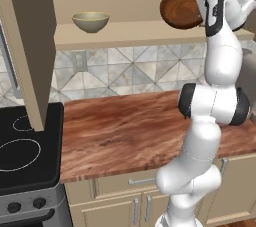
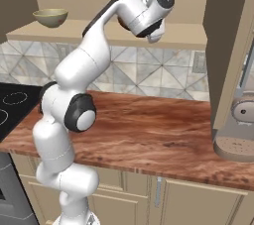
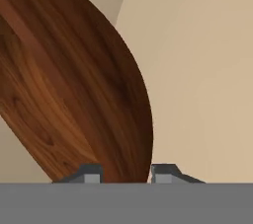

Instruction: Take the smaller bowl and place it next to the appetizer plate on the dining counter , and place the larger bowl next to the plate with cooked food.

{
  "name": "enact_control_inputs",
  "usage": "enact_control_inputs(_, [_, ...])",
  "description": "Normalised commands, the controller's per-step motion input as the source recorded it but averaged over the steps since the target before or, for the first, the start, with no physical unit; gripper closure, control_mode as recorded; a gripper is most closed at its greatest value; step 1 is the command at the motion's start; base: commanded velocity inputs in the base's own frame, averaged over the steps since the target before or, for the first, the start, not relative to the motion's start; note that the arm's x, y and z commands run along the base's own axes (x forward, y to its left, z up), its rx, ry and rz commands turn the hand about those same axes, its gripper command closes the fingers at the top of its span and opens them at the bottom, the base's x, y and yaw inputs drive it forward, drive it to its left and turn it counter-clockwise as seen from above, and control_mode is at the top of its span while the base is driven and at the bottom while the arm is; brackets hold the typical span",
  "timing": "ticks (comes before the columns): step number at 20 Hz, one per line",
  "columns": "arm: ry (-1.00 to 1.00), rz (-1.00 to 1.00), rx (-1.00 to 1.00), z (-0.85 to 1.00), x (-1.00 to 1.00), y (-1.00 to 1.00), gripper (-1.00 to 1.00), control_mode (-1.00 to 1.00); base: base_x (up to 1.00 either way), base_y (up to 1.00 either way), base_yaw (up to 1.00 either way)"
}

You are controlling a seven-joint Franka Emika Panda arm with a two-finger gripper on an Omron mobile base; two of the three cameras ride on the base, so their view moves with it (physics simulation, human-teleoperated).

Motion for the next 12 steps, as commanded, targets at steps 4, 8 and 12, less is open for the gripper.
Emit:
enact_control_inputs(4, [-0.06, 0.00, 0.00, -0.53, 0.16, 0.00, 1.00, -1.00, 0.00, 0.00, 0.00])
enact_control_inputs(8, [-0.30, -0.03, 0.04, -0.04, -0.31, -0.16, 1.00, -1.00, 0.00, 0.00, 0.00])
enact_control_inputs(12, [-0.47, -0.04, 0.14, -0.03, -1.00, -0.03, 1.00, -1.00, 0.00, 0.00, 0.00])
